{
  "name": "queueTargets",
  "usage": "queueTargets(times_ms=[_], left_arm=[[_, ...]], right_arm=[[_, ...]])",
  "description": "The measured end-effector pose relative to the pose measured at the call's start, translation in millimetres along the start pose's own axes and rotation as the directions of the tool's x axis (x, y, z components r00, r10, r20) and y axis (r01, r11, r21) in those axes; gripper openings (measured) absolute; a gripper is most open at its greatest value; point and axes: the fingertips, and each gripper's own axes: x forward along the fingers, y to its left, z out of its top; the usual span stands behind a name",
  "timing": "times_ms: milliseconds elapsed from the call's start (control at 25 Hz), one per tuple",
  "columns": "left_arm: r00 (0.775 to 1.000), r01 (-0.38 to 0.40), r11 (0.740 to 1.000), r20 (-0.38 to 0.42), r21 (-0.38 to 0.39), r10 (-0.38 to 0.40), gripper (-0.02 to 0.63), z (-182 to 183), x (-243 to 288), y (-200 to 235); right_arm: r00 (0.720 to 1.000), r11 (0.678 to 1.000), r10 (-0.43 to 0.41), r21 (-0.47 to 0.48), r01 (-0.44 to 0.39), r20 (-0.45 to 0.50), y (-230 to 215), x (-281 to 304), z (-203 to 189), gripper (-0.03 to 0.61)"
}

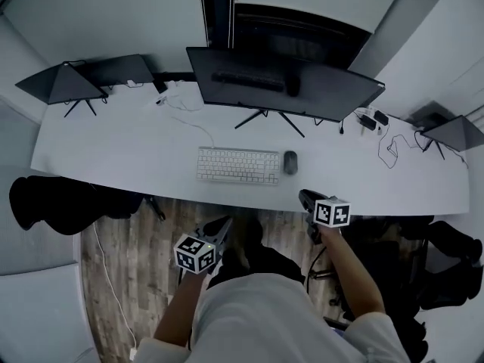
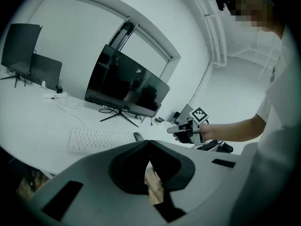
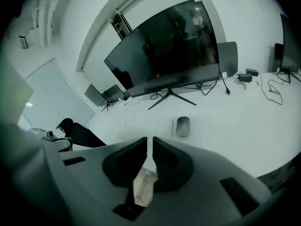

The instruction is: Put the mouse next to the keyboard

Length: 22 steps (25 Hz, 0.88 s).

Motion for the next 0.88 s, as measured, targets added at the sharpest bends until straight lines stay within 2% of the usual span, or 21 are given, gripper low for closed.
queueTargets(times_ms=[480, 640, 880], left_arm=[[0.996, 0.086, 0.993, 0.017, 0.076, -0.087, 0.017, -14.8, -67.3, -26.5], [0.992, 0.12, 0.987, 0.013, 0.102, -0.122, 0.017, -17.7, -77.3, -38.0], [0.987, 0.159, 0.979, 0.01, 0.128, -0.161, 0.017, -17.5, -80.8, -57.4]], right_arm=[[0.987, 0.999, -0.035, 0.004, 0.035, 0.154, 58.2, -84.9, -62.7, 0.041], [0.975, 0.998, -0.054, -0.014, 0.058, 0.217, 74.0, -117.3, -76.3, 0.041], [0.961, 0.995, -0.086, -0.018, 0.094, 0.261, 78.3, -154.3, -91.9, 0.041]])
